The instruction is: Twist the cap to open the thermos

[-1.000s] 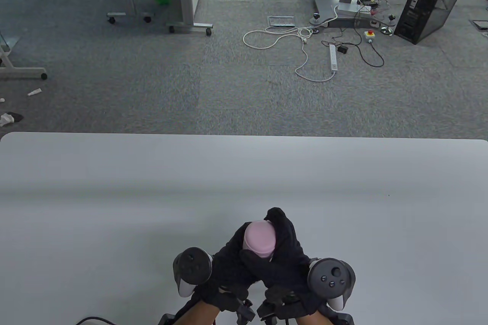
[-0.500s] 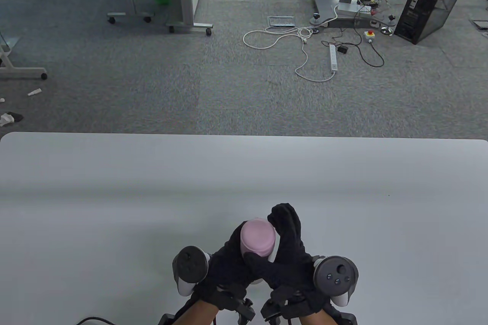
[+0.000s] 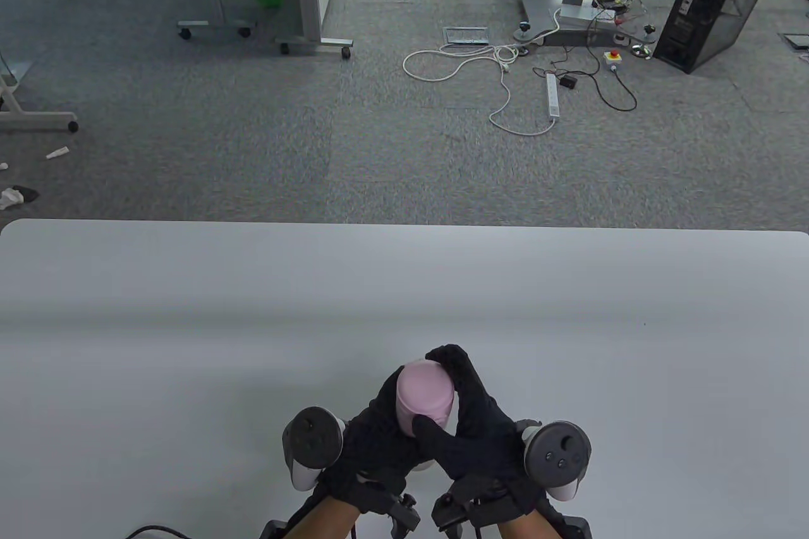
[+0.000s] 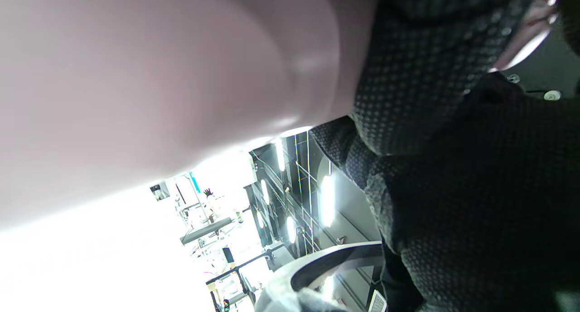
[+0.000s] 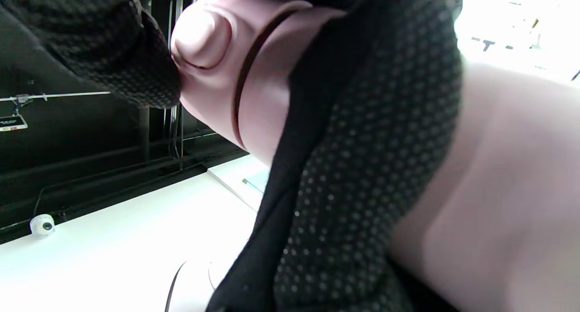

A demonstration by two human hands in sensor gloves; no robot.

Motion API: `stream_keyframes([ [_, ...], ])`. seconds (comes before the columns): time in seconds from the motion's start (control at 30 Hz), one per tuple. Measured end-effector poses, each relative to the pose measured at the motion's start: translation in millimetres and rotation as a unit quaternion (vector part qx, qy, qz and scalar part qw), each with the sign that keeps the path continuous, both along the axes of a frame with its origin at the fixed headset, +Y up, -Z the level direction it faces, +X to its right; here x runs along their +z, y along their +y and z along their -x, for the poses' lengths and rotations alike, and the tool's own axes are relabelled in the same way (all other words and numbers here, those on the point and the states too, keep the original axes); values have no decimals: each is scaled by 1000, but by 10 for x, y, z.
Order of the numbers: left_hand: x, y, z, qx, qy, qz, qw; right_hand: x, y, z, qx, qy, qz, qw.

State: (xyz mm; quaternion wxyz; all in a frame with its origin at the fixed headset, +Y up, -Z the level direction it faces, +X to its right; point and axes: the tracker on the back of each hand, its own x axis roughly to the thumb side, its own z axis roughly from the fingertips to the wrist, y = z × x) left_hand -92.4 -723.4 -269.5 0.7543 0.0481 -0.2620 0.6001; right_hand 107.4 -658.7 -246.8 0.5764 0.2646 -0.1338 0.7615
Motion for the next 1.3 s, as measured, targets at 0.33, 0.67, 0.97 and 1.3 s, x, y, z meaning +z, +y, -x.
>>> stream_keyframes([
  [0.33, 26, 36, -30, -27, 8, -17, 999, 165, 74, 96, 95, -125, -52, 986],
  [0.67, 13, -4, -49, -4, -22, -1, 1000, -9, 6, -14, -8, 1, -19, 1000],
  [0.97, 30, 25, -22, -33, 15, -17, 999, 114, 49, 36, 87, -122, -44, 988],
  [1.3, 13, 10, -16, -11, 0, -3, 1000, 18, 21, 4, 25, -24, -22, 999],
])
